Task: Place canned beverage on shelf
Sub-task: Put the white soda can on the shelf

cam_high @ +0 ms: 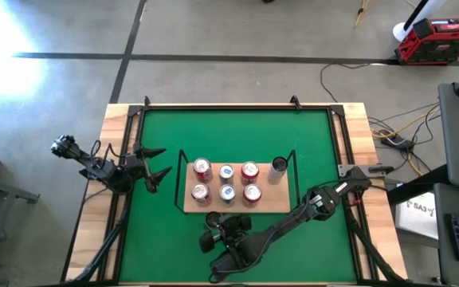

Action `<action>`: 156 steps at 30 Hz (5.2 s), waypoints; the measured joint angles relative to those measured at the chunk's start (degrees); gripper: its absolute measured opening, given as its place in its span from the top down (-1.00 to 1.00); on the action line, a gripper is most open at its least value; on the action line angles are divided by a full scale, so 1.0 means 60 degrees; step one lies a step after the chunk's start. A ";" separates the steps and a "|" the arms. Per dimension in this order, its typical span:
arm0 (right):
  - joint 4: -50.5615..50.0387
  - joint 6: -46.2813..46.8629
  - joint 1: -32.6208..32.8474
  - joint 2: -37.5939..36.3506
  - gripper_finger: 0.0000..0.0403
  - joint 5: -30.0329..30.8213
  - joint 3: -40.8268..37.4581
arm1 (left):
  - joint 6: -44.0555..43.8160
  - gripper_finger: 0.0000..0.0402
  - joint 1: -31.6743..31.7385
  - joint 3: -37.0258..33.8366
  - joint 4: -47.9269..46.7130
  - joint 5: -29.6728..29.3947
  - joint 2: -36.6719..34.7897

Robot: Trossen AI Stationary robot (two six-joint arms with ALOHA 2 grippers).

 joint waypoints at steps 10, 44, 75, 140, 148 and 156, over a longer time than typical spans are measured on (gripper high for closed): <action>-0.0005 0.0279 0.0015 0.0000 -0.46 -0.0024 0.0000 | -0.0001 -0.69 0.0001 0.0001 0.0001 0.0000 0.0000; -0.4795 0.4679 0.1871 -0.0869 -0.28 -0.2739 -0.0160 | 0.0002 -0.69 0.0000 0.0001 0.0007 0.0000 0.0000; -0.4835 0.7105 0.2499 -0.2926 -0.29 -0.1715 -0.4852 | -0.0001 -0.69 0.0001 0.0002 -0.0007 0.0000 0.0007; -0.4801 0.5381 0.0947 -0.4582 -0.94 -0.8089 -0.2167 | 0.0002 -0.69 0.0001 0.0002 0.0006 0.0000 0.0018; -0.4484 0.5248 0.0380 -0.4801 -0.94 -0.8716 -0.2884 | 0.0000 -0.69 -0.0003 0.0002 0.0011 0.0000 0.0017; -0.4056 0.4872 0.0198 -0.4758 -0.94 -0.8771 -0.3132 | 0.0002 -0.69 0.0001 0.0002 0.0007 0.0000 0.0015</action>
